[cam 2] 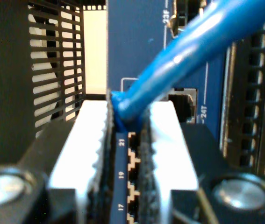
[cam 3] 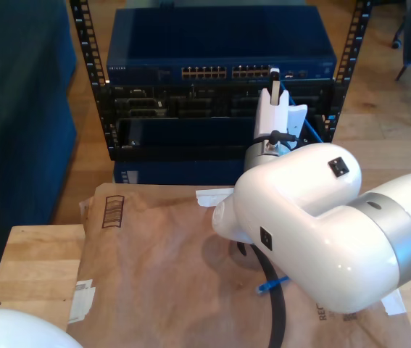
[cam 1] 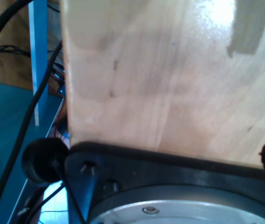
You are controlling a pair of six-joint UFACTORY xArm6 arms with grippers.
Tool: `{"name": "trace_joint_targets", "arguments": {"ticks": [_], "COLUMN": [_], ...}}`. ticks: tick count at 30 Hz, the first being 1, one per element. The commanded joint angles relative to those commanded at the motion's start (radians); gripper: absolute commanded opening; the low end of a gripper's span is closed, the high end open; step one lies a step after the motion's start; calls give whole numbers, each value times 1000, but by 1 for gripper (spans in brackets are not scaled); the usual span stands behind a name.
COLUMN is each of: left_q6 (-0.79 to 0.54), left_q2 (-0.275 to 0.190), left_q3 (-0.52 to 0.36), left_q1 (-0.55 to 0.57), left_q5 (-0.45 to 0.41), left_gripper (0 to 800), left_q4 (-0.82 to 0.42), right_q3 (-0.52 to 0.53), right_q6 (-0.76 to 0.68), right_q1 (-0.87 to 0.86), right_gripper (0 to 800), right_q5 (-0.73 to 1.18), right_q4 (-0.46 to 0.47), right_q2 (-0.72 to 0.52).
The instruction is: Grab the cable and plug it in
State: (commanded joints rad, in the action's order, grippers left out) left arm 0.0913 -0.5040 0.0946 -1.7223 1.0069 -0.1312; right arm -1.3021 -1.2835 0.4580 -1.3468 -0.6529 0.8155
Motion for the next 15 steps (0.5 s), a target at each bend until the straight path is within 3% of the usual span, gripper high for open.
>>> {"name": "trace_joint_targets", "arguments": {"ticks": [15], "left_q6": [0], "left_q2": [0], "left_q3": [0], "left_q1": [0], "left_q5": [0], "left_gripper": [800], "left_q4": [0], "right_q3": [-20], "right_q6": [0], "right_q1": [0], "right_gripper": [0], "right_q5": [26], "right_q4": [0], "right_q2": [0]}}
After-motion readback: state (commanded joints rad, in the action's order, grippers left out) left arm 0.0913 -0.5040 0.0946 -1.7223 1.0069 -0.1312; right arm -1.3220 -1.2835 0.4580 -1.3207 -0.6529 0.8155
